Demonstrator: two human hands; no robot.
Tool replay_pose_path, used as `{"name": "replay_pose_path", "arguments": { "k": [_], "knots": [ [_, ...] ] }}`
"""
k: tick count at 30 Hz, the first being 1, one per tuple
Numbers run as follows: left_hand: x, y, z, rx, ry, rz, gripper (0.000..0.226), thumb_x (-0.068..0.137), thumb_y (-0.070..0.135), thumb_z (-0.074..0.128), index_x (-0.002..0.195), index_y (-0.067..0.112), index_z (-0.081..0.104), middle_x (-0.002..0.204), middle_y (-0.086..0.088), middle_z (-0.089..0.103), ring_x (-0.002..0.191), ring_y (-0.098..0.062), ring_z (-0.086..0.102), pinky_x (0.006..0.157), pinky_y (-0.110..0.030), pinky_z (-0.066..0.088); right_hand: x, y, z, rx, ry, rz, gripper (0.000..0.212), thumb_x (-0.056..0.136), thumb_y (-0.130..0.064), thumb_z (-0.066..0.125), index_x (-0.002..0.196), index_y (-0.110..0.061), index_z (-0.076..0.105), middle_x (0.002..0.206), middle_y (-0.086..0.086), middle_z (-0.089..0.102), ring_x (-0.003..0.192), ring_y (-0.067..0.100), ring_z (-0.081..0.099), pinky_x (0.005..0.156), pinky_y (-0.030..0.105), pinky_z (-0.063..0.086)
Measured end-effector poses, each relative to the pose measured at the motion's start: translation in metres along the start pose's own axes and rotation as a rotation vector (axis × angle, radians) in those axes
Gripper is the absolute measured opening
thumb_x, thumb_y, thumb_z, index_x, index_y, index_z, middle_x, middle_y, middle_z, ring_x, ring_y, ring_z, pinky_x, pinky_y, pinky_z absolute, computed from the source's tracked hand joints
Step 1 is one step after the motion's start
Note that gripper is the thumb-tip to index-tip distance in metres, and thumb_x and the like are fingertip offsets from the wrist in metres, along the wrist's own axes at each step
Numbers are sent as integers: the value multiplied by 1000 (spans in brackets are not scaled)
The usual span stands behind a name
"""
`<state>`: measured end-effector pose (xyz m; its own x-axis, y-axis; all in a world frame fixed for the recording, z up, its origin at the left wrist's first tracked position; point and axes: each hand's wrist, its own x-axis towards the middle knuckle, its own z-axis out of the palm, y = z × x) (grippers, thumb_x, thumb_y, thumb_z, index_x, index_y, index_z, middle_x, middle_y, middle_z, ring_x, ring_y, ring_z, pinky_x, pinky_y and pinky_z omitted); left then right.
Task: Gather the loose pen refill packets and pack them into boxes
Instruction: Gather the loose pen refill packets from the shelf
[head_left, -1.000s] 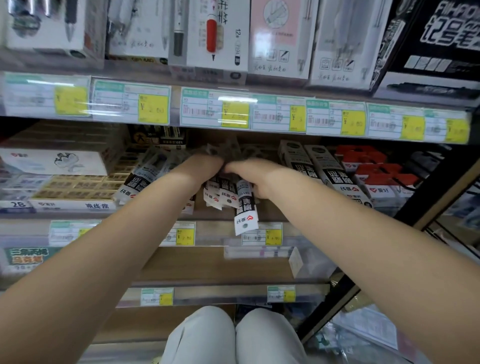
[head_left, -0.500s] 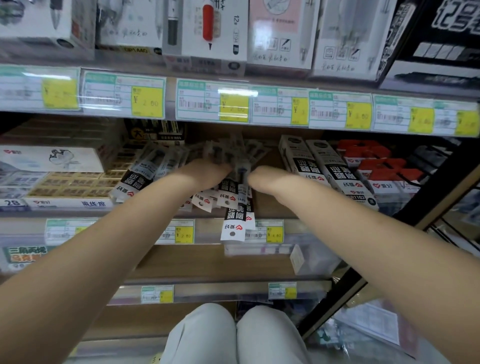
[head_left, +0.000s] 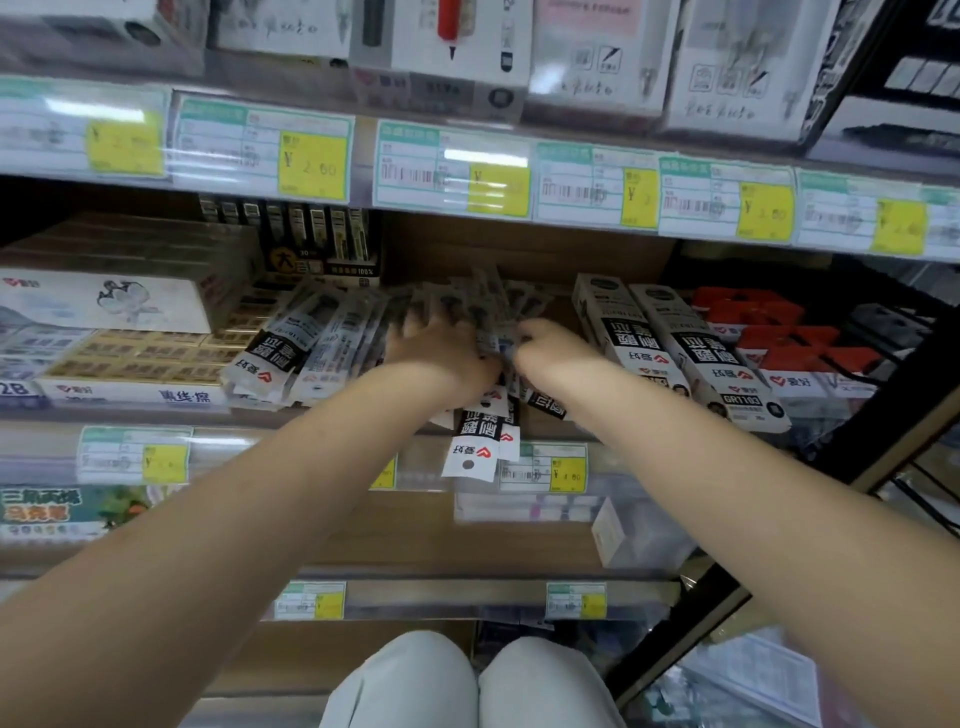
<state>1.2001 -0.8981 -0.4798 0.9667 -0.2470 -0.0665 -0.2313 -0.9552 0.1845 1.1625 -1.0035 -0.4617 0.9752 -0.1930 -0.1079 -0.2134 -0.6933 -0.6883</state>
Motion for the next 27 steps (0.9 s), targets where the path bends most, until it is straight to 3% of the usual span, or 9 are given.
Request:
{"name": "replay_pose_path", "arguments": {
  "k": [6,12,16,21,23,27],
  "knots": [
    [8,0,1,52,-11,104,64,95,56,25,151,25,13,159,-3,5,145,-33,1,117,-50,2,17,21,-1,-50,135,-123,49,92,-10,45,140,-19,40,138,7,49,121,26,50,93,27,41],
    [9,-9,1,11,-35,175,66,94,60,25,150,29,10,159,-1,5,145,-30,1,115,-45,9,35,38,1,-87,151,-176,47,90,-6,45,136,-16,46,135,7,52,122,24,49,93,23,38],
    [10,-10,10,2,14,187,67,93,60,26,150,29,11,159,-1,7,145,-30,3,116,-46,9,41,38,4,-175,171,-217,38,92,-7,44,128,-18,54,115,2,57,110,19,52,72,18,34],
    [8,-7,5,28,2,197,67,94,59,27,150,26,15,156,-6,17,142,-32,12,114,-45,13,83,25,2,-335,162,-182,31,92,-10,45,122,-12,54,111,3,55,110,26,52,82,24,39],
    [8,-8,3,32,-5,211,68,93,60,27,150,25,15,155,-6,20,141,-33,13,114,-44,13,109,24,-1,-370,177,-157,33,92,-10,47,124,-15,53,118,6,55,113,28,52,88,28,42],
    [8,-10,4,79,-1,227,69,94,60,23,151,25,6,158,-5,10,143,-33,3,116,-46,7,157,26,-7,-451,154,-259,41,87,-8,57,126,-20,53,131,9,54,115,28,52,98,37,44]
  ]
}}
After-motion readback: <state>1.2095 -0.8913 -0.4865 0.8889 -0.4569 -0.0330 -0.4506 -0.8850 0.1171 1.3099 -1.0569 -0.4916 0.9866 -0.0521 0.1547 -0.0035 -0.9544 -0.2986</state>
